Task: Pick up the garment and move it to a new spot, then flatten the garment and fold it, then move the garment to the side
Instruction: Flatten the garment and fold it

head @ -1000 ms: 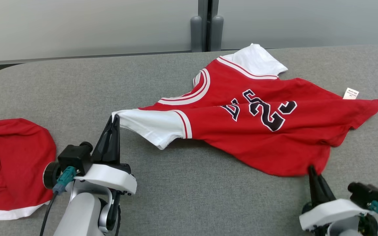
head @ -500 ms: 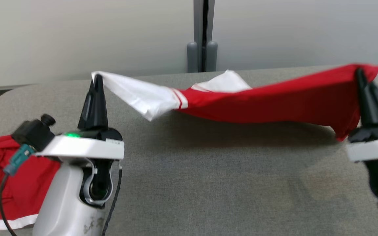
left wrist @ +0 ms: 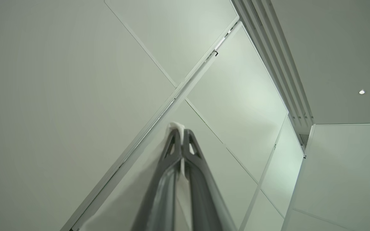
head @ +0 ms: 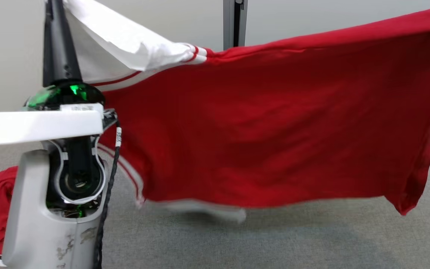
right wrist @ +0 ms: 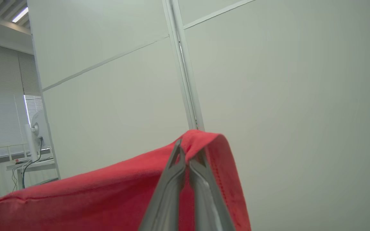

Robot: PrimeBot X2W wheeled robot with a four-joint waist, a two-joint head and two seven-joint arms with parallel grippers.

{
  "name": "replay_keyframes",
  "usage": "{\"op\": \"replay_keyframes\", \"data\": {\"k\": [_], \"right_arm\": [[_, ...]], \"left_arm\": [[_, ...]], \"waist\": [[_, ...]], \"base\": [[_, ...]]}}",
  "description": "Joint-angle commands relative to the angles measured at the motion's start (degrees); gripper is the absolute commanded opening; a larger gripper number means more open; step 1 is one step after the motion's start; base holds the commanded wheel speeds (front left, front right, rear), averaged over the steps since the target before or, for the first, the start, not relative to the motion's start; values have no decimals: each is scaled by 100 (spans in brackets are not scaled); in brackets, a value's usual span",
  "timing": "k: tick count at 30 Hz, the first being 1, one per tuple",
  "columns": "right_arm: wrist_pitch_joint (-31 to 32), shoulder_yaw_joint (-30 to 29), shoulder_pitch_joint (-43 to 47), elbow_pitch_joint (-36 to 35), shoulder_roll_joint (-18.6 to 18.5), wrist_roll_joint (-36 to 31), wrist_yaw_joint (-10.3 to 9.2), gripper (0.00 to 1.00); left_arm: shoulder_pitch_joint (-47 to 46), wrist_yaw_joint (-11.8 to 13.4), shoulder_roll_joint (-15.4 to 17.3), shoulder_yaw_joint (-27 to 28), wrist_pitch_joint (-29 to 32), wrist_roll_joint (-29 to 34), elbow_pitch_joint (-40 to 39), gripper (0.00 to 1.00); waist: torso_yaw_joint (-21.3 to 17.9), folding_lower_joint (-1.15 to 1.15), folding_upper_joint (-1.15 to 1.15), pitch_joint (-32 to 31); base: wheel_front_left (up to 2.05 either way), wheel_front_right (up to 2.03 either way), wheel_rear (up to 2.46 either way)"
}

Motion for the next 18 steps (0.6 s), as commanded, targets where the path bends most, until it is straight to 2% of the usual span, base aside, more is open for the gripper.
{"op": "replay_keyframes", "data": {"k": [1, 5, 7, 10, 13, 16, 18], "right_arm": [[185, -80, -39, -65, 70, 41, -1, 0], [766, -303, -258, -165, 207, -136, -2, 0], [935, -369, -513, -41, 342, -100, -1, 0], [1051, -352, -1056, 224, 326, -227, -1, 0], [789, -165, -1823, 654, 80, -725, -1, 0], [321, 168, -2713, 1350, 43, -1015, -1, 0], [-21, 400, -3399, 1786, -51, -1158, -2, 0]], "left_arm": [[-113, 108, 18, 42, 31, -65, -82, 0], [-405, 474, 119, 85, 244, 9, -124, 0], [-677, 581, 125, 65, 364, 4, 39, 0], [-1221, 681, 218, 99, 493, 64, 431, 0], [-1952, 660, 249, 174, 530, 40, 1004, 0], [-2784, 551, 529, 142, 358, 431, 1729, 0], [-3371, 470, 600, 92, 238, 619, 2166, 0]], "waist": [[1, 0, 0, 21], [9, 0, 0, 192], [6, 0, 0, 396], [-23, 0, 0, 858], [-55, 0, 0, 1414], [-93, 0, 0, 1911], [-108, 0, 0, 2222]], "base": [[0, 0, 0], [0, 0, 0], [0, 0, 0], [0, 0, 0], [0, 0, 0], [0, 0, 0], [0, 0, 0]]}}
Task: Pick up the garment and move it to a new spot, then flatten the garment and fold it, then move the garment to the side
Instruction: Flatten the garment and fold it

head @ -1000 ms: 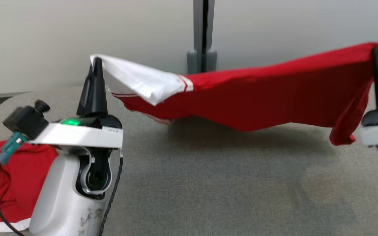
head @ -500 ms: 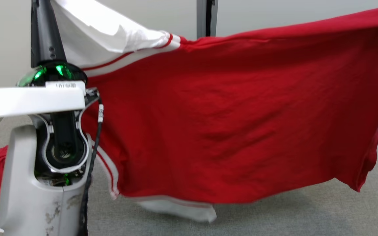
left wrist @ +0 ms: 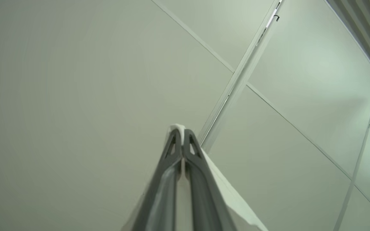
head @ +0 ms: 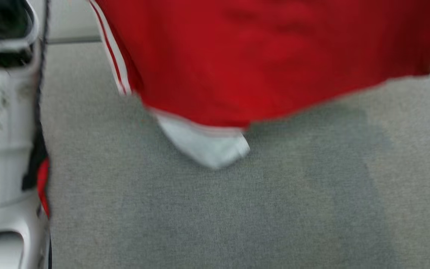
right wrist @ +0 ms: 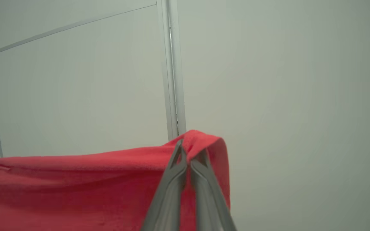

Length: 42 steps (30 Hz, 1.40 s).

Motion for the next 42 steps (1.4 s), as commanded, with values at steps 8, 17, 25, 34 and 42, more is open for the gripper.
{"op": "replay_keyframes", "data": {"k": [8, 17, 25, 34, 42], "right_arm": [[-1833, 939, -1925, 1738, -518, -580, -5, 0], [-2879, 1631, -1694, 3257, -569, 103, 0, 0], [-3117, 2801, -383, 3522, -832, 1173, -1, 0], [-2899, 3407, 897, 3998, -981, 2249, -2, 0], [-2464, 4074, 1654, 4091, -1245, 2816, -2, 0]], "left_arm": [[-1808, -488, 64, 40, -601, 322, 1505, 0], [-1630, -1292, -187, -312, -824, 564, 2655, 0], [-341, -1730, -160, -730, -870, 903, 3526, 0], [1142, -1880, -1, -875, -883, 1471, 3537, 0], [2177, -1966, 307, -1666, -824, 2031, 3595, 0]], "waist": [[72, 0, 0, 1319], [387, 0, 0, 1537], [485, 0, 0, 1241], [528, 0, 0, 529], [627, 0, 0, -52]], "base": [[0, 0, 0], [0, 0, 0], [0, 0, 0], [0, 0, 0], [0, 0, 0]]}}
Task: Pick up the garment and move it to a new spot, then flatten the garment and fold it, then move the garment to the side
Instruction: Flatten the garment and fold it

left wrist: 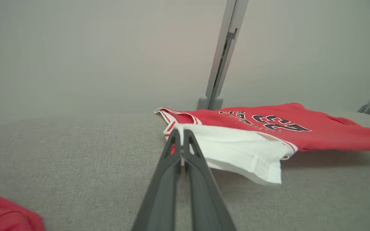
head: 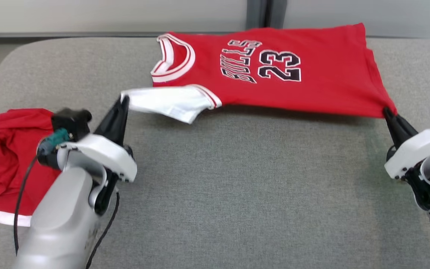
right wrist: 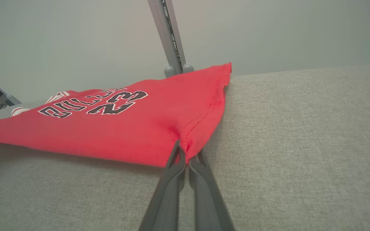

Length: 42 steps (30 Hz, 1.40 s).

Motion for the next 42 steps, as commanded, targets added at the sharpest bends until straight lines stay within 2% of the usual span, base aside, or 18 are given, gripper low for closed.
{"op": "replay_keyframes", "data": {"k": [1, 5, 11, 16, 21, 34, 42], "right_arm": [[39, 101, 138, 39, -116, 76, -4, 0], [103, 330, 292, 73, -199, 141, -4, 0], [203, 691, 490, 73, -414, 307, -4, 0], [494, 1182, 699, -211, -625, 435, -4, 0], [881, 1643, 909, -688, -1042, 748, -4, 0], [1765, 2337, 1346, -1839, -1906, 1783, -4, 0], [2257, 2684, 1597, -2454, -2398, 2239, -4, 0]], "left_arm": [[154, -17, 128, -147, 78, 42, 53, 0], [397, -16, 275, -552, 229, 34, -27, 0], [805, -17, 695, -1371, 650, -364, -513, 0], [1038, -16, 1252, -2082, 1206, -880, -1086, 0], [1186, -17, 1849, -2661, 1776, -1465, -1834, 0], [1532, -18, 3203, -3634, 3061, -2819, -3891, 0], [1689, -19, 3873, -3877, 3795, -3523, -4876, 0]], "waist": [[69, 0, 0, -222], [106, 0, 0, -389], [169, 0, 0, -678], [196, 0, 0, -901], [222, 0, 0, -1093], [85, 0, 0, -1338], [-38, 0, 0, -1461]], "base": [[0, 0, 0], [0, 0, 0], [0, 0, 0], [0, 0, 0], [0, 0, 0], [0, 0, 0], [0, 0, 0]]}}
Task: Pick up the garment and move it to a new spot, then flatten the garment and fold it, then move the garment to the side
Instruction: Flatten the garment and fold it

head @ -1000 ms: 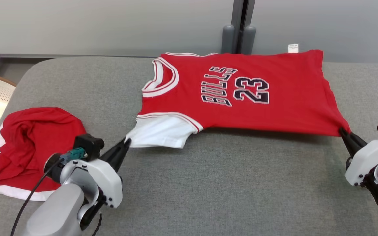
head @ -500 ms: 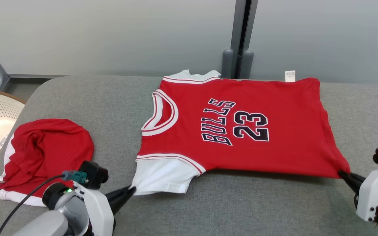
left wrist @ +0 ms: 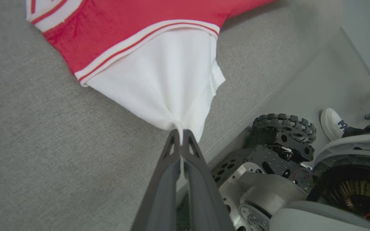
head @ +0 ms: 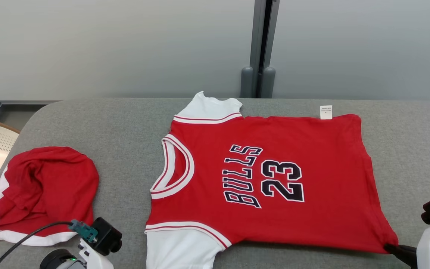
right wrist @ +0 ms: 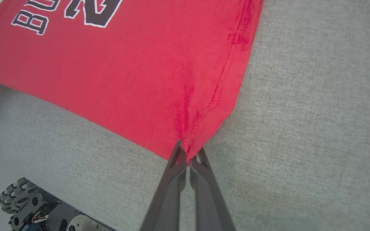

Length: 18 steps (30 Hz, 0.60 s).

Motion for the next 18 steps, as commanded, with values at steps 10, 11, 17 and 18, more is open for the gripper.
{"op": "replay_keyframes", "data": {"k": [10, 11, 17, 18], "right_arm": [[546, 118, 41, -711, -564, 476, -3, 0], [545, 86, -9, -740, -576, 500, -3, 0], [581, -8, -309, -757, -524, 423, -3, 0], [602, -29, -380, -743, -510, 402, -3, 0]], "left_arm": [[93, 257, 625, -53, 612, -292, -859, 0], [55, 286, 637, -32, 597, -256, -877, 0], [-204, 414, 581, 69, 516, 104, -816, 0], [-278, 418, 569, 73, 507, 221, -801, 0]], "waist": [[-171, 0, 0, -51], [-186, 0, 0, -43], [-235, 0, 0, 74], [-242, 0, 0, 137]], "base": [[0, 0, 0], [0, 0, 0], [0, 0, 0], [0, 0, 0]]}}
